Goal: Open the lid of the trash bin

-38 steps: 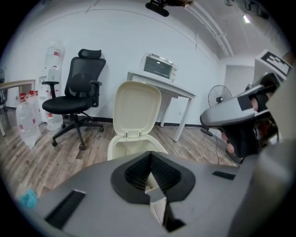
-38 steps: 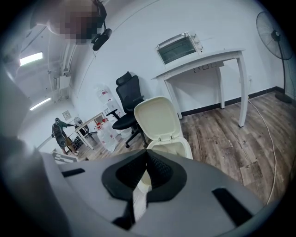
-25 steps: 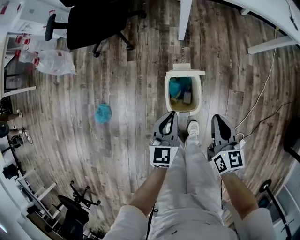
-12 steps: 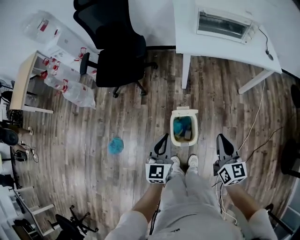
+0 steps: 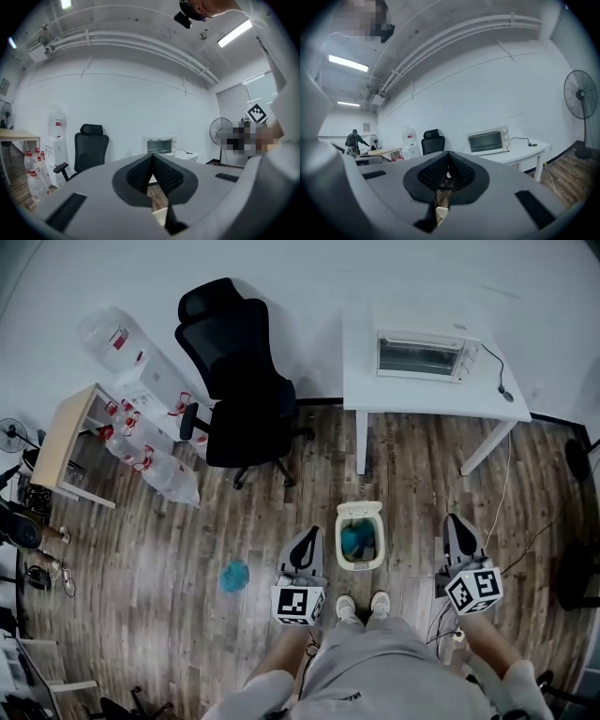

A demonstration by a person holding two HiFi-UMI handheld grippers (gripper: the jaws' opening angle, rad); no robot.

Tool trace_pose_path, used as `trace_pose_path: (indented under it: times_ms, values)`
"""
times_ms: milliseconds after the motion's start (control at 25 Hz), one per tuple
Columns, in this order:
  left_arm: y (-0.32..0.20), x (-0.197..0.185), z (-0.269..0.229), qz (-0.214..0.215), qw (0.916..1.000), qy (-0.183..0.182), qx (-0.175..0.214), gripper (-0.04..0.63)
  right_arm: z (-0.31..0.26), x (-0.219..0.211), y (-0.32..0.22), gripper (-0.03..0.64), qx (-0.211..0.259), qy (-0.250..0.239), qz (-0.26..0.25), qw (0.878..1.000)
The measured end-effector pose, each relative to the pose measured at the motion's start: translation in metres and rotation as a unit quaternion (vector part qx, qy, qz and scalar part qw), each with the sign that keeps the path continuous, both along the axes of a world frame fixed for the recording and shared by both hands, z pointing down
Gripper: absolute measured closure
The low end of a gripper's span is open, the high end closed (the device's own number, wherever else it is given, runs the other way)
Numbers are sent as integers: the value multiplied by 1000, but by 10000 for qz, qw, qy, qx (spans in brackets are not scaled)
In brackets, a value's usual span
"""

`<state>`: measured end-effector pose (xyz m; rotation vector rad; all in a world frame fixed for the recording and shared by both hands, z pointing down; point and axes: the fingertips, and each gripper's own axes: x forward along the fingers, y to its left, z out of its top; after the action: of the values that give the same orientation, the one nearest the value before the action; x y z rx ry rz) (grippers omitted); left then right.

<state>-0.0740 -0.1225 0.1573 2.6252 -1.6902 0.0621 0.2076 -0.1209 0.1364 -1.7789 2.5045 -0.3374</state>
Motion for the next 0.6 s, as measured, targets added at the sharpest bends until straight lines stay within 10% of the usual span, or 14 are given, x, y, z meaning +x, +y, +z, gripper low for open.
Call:
trace_pose_path:
  times_ms: [600]
  values:
    - [4,-7,-97,-36,9966,53,817,597,-78,43,11,600,693,-137,408,9967]
